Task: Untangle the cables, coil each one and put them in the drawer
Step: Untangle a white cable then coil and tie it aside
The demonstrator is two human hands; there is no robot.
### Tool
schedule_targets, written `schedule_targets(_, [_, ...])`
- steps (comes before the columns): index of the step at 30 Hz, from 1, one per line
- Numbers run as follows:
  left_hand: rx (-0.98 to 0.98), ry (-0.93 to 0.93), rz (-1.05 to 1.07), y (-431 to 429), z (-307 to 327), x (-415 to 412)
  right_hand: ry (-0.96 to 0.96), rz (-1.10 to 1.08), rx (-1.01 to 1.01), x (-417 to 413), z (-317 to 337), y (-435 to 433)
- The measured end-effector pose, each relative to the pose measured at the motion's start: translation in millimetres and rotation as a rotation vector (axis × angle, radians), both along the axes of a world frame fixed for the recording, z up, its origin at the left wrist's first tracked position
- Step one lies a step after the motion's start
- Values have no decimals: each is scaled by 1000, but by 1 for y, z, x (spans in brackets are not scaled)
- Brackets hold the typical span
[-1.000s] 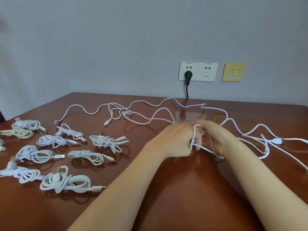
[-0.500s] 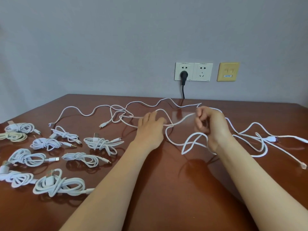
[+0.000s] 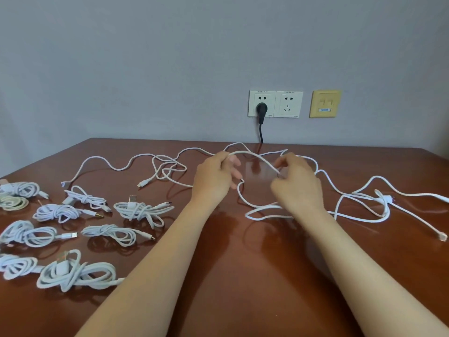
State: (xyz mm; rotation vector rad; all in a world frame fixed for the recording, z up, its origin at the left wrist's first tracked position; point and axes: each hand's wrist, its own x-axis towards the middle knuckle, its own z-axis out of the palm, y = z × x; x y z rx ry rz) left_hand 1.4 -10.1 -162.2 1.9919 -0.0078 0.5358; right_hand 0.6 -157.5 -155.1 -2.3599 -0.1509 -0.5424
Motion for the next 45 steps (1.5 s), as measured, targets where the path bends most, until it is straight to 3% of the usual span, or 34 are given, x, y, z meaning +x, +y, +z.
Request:
schedule_targets(3, [-366,72,-190,-4,9,-4,-29,200,-54,-5,-1,8])
schedule_targets(6, [-764,113,-285,3,15,-5,-35,359,28,-9,-4,13])
schedule_targets(9, [-1143,140,-417,10,17,-5,-101,328,75,-7,-5,17])
schedule_targets(11, [-1229,173,-522,11,17,-7,-57,282,121,-4,-7,17])
schedule_targets(15, [-1132,271,-626,5,19,-9,84,262,242,-3,-8,17])
schedule_targets(20, [-905,355,-718,-3,12,-9,109,371,141,-6,-9,21])
schedule_targets(27, [-857,339,-685,-15,14,-14,163,429,252,0,-14,19])
schedule_targets(33, [-1008,221,-522,-15,15,-7,219,485,300,-1,-17,24])
schedule_targets(38, [-1229,159,-422,-3,18,0,391,524,353,0,-18,24])
schedule_targets(41, [-1212,152,-370,6,19,2,561,568,379,-2,-11,21])
schedule_targets(45, [-1182,157,-307,8,20,1,581,589,246,-4,-3,14])
